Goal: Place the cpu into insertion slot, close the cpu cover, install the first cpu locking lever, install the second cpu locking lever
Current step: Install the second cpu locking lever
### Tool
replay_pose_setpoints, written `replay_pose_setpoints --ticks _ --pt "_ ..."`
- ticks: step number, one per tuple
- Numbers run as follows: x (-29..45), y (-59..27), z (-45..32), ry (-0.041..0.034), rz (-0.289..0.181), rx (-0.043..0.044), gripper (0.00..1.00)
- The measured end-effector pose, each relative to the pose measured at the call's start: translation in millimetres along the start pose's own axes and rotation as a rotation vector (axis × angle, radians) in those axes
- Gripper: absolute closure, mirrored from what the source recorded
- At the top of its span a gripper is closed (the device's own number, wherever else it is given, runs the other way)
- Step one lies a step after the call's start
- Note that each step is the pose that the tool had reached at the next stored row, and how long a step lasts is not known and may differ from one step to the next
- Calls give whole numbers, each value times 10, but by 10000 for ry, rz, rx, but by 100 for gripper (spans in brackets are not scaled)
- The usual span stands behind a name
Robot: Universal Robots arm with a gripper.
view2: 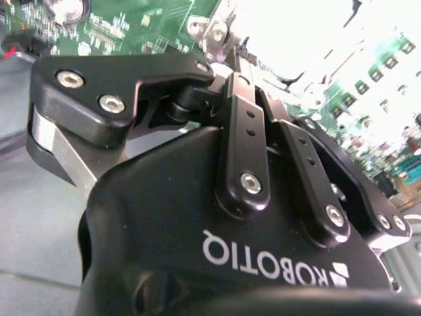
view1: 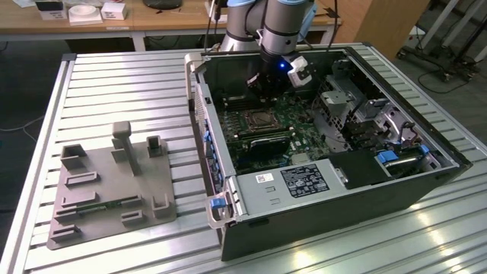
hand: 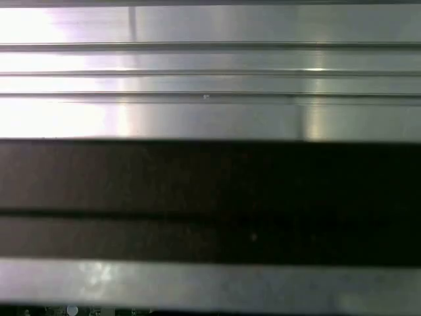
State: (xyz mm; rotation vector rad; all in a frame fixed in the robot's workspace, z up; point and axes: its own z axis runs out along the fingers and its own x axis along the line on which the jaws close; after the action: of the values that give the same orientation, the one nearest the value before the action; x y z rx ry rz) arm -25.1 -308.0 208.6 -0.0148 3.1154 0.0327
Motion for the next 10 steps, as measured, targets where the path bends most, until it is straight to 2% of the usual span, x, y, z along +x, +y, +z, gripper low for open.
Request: replay_pose_setpoints --ticks 3,8,10 --pt "0 -33 -6 -1 0 -1 89" --pt "-2 -38 -101 0 1 -5 89" --pt "-3 -52 -107 -1 -1 -9 89"
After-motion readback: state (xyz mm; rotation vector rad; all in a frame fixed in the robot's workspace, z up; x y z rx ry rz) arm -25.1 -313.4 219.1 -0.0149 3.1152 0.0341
